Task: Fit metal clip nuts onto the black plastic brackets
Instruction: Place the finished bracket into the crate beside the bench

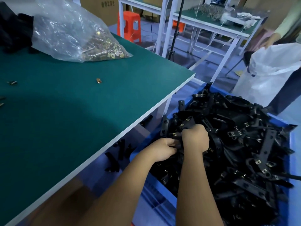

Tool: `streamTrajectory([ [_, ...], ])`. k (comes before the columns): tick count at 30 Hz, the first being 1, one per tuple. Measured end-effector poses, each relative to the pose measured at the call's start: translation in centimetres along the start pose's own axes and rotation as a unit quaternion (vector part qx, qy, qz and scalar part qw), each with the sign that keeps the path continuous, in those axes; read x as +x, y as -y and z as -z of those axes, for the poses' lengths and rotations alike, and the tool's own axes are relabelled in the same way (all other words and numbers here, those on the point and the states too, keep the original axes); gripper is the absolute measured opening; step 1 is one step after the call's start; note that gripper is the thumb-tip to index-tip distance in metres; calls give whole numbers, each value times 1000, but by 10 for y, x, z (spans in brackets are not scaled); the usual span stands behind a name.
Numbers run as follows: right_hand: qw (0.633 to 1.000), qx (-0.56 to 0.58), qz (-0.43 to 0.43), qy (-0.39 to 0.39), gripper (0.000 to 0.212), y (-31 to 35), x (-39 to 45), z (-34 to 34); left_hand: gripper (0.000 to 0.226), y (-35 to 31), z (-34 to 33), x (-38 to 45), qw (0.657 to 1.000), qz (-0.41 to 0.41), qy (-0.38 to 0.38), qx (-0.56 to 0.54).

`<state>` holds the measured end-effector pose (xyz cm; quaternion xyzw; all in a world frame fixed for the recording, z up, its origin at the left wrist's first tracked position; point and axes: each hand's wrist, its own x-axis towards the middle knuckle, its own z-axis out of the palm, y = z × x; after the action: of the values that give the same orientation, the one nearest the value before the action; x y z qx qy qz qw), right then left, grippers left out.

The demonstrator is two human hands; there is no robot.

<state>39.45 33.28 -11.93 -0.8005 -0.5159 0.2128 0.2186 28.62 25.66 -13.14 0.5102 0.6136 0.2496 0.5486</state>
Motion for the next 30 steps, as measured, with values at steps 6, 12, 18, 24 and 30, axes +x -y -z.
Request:
streamTrajectory([
  [6, 998, 41, 38, -12, 15, 16, -14, -5, 46, 1, 5, -3, 999, 20, 22, -20],
  [12, 932, 335, 136, 4, 15, 62, -42, 8, 23, -55, 44, -39, 986, -57, -74, 139],
  [18, 835, 505, 215, 46, 22, 170, -88, 20, 25, -98, 140, -96, 968, -104, -160, 161],
  [24, 805, 372, 397, 237, 17, 252, -188, -40, 35, -23, 220, -161, 883, -109, -455, -26],
  [30, 736, 217, 518, 378, 29, 280, -289, -102, 29, 65, 269, -236, 753, -54, -654, -49],
])
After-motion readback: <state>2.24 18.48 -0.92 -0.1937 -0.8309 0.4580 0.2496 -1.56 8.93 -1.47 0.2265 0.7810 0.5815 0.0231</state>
